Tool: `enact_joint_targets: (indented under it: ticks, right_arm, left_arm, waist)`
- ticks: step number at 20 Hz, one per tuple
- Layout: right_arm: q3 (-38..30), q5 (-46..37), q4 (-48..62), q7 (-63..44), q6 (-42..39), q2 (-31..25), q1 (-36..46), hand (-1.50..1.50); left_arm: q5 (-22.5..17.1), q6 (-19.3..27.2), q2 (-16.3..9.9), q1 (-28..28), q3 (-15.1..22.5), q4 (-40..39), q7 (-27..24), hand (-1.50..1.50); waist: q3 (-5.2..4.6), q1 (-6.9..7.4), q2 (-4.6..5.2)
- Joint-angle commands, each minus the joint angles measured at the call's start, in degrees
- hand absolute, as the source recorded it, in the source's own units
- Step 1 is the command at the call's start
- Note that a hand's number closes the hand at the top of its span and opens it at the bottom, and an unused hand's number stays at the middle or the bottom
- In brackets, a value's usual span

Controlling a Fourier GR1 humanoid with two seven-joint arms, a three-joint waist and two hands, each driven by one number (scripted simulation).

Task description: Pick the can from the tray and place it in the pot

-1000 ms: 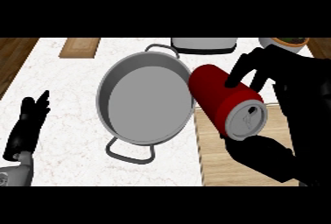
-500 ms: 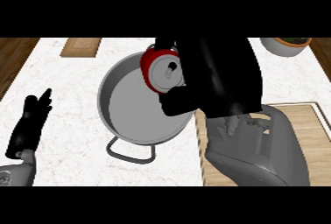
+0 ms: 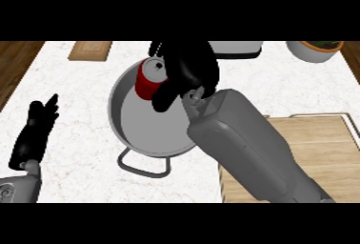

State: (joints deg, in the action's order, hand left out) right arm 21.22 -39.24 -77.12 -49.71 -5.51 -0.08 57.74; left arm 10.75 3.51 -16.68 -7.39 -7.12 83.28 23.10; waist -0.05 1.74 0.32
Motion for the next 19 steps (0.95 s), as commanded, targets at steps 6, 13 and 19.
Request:
enact_joint_targets:
  ticks: [6, 13, 19]
  right_arm:
    - [2.8, 13.3, 7.7, 8.9, 19.6, 0.1, -2.9, -1.5]
    - [-1.9, 17.0, 8.2, 16.9, 37.6, 0.1, -4.9, -1.5]
    - [-9.3, 19.3, 1.4, 20.5, 36.8, -5.2, -8.9, -1.5]
  left_arm:
    - [-0.7, -1.0, -0.4, -0.9, -1.2, -1.2, 0.0, 0.0]
    - [-0.4, -1.8, -1.0, 1.5, -0.8, 2.0, 0.3, 0.0]
    - [0.2, 0.0, -0.4, -0.3, -2.3, -1.1, 0.1, 0.0]
  waist:
    - [0.06, -0.04, 0.03]
    - [0.13, -0.08, -0.13]
    - [0.08, -2.03, -0.33]
